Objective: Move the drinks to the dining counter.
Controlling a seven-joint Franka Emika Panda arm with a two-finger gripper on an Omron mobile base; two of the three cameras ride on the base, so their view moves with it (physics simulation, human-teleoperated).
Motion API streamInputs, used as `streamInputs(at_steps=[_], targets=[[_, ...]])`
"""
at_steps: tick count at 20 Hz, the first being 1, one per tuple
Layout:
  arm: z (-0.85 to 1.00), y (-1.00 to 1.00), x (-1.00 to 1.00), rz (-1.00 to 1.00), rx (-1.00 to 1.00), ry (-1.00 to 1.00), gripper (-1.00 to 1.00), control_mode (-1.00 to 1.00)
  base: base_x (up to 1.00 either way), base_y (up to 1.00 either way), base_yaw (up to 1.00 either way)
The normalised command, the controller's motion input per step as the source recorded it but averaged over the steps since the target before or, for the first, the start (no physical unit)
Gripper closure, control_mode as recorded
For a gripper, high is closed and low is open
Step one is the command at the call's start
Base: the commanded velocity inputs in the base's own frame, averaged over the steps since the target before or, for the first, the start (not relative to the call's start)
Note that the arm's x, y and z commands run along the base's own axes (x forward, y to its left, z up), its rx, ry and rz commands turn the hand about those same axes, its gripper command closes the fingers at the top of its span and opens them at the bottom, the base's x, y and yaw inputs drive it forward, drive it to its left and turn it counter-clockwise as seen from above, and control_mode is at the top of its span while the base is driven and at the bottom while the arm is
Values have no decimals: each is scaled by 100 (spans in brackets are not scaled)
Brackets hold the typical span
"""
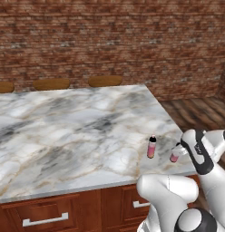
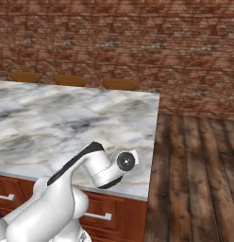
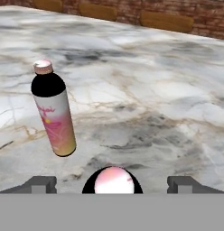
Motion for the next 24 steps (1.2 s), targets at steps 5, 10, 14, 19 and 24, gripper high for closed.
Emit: streamInputs(at_steps=[5,10,14,19,24], targets=[[0,1,0,0,0,2,-100,-100,0,0,0],[5,0,0,0,0,1,-100,-100,0,0,0],[25,0,0,0,0,0,-100,-100,0,0,0],[28,0,-1,0,0,0,-100,-100,0,0,0],[29,0,-11,0,0,0,-100,-100,0,0,0]])
